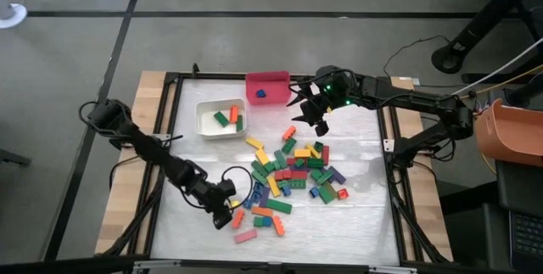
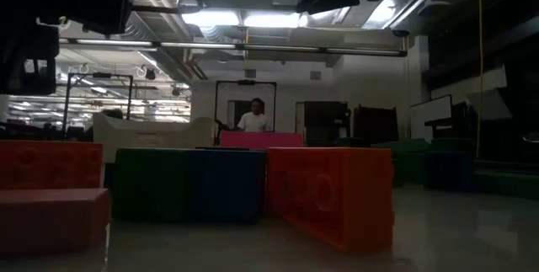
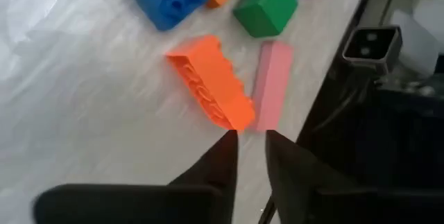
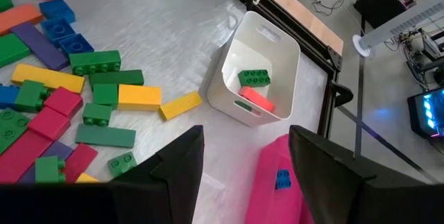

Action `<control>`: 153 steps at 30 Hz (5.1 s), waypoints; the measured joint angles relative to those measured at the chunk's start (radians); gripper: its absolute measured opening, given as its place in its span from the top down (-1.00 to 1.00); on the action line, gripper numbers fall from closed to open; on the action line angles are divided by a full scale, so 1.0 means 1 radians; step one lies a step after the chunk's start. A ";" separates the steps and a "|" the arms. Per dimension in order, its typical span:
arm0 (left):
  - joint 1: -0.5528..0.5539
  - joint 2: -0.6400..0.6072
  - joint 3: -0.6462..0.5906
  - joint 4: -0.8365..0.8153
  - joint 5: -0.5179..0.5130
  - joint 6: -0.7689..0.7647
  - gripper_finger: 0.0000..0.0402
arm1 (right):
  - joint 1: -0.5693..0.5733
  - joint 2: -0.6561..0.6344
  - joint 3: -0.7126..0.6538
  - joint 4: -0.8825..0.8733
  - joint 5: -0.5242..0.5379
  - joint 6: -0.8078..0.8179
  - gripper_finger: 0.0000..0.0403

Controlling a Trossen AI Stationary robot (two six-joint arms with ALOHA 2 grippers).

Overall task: Sort blocks by size
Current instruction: Put the large orange game piece into the white bin

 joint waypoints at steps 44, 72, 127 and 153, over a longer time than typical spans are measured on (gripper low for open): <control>0.038 0.218 0.004 0.150 -0.010 -0.184 0.04 | 0.000 0.000 0.000 -0.047 0.000 0.000 -0.04; 0.235 -0.094 -0.001 -0.024 -0.012 0.228 0.66 | -0.001 0.021 -0.002 -0.070 0.114 -0.217 -0.04; 0.887 -0.285 -0.057 -0.290 -0.379 0.919 0.08 | -0.080 0.453 -0.253 0.222 0.087 -0.403 0.04; 0.804 -0.322 -0.056 -0.245 -0.379 0.925 0.08 | -0.072 0.466 -0.114 0.697 0.080 -0.268 0.54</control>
